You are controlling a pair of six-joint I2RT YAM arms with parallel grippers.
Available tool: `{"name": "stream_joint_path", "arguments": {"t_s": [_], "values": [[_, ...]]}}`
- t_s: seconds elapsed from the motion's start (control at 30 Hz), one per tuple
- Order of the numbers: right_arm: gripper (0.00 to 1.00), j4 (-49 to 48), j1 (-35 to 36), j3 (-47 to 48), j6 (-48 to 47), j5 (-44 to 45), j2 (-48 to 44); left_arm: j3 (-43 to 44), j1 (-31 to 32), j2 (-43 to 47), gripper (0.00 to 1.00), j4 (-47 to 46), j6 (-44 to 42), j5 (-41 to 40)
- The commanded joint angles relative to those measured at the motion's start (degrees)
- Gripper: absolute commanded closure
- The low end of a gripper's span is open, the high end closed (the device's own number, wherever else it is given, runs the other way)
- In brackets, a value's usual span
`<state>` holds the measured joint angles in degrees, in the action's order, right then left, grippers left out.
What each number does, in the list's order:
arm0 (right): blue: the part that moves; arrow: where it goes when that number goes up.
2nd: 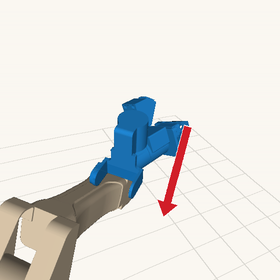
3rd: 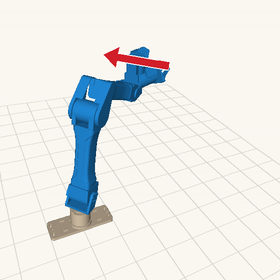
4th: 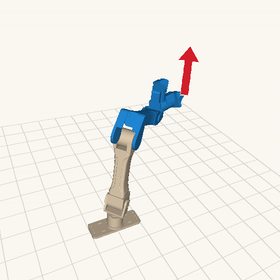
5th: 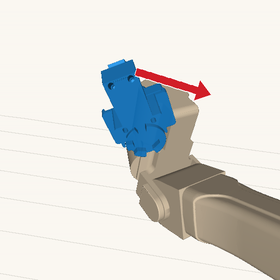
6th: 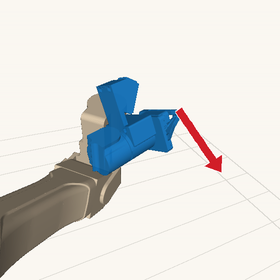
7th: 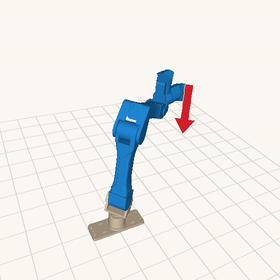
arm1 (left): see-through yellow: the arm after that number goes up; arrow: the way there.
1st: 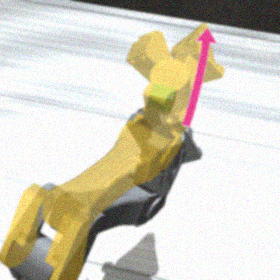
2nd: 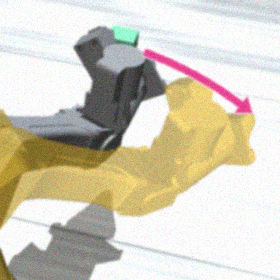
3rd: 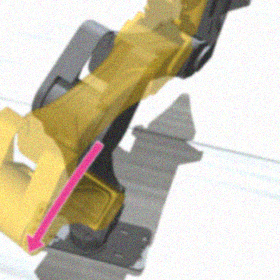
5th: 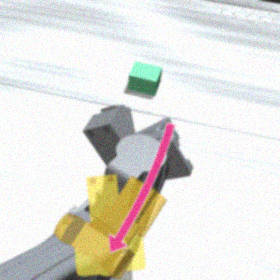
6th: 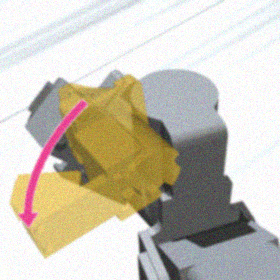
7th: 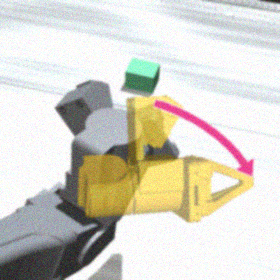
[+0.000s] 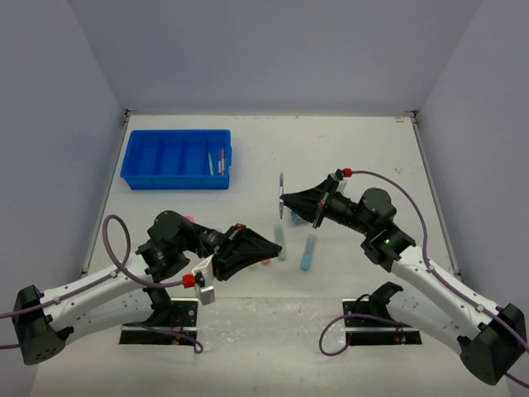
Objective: Sort the stationery into containers
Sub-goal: Close the pen cap on the pen.
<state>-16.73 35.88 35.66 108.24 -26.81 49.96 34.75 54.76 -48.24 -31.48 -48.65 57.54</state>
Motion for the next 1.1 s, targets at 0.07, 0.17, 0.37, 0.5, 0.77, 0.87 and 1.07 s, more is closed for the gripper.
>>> {"name": "stream_joint_path", "arguments": {"t_s": [0.07,0.17,0.37,0.5,0.77,0.87,1.07], "values": [[1.00,-6.2,0.0,-0.7,-2.8,-5.5,0.6,-1.4,-0.2,-2.1,1.00,-7.0,-7.5,8.9],[1.00,-7.3,0.0,-0.4,-3.0,-6.9,1.3,-1.3,-0.2,-2.8,1.00,-8.3,-7.6,11.7],[1.00,-2.1,0.0,0.7,-6.1,-6.0,-2.0,1.6,-0.2,-1.5,1.00,3.1,-15.9,12.8],[1.00,4.2,0.0,1.1,-9.0,-4.9,-4.6,5.0,-0.2,-1.7,1.00,12.6,-24.1,12.1],[1.00,5.7,0.0,0.8,-10.5,-5.6,-4.8,7.6,-0.2,-3.4,1.00,15.6,-28.6,10.7],[1.00,5.5,0.0,0.8,-10.6,-6.1,-4.5,8.6,-0.2,-4.2,1.00,16.9,-29.5,10.7],[1.00,9.3,0.0,2.2,-12.5,-4.6,-6.4,9.2,-0.2,-4.8,1.00,18.7,-30.8,10.6]]}}
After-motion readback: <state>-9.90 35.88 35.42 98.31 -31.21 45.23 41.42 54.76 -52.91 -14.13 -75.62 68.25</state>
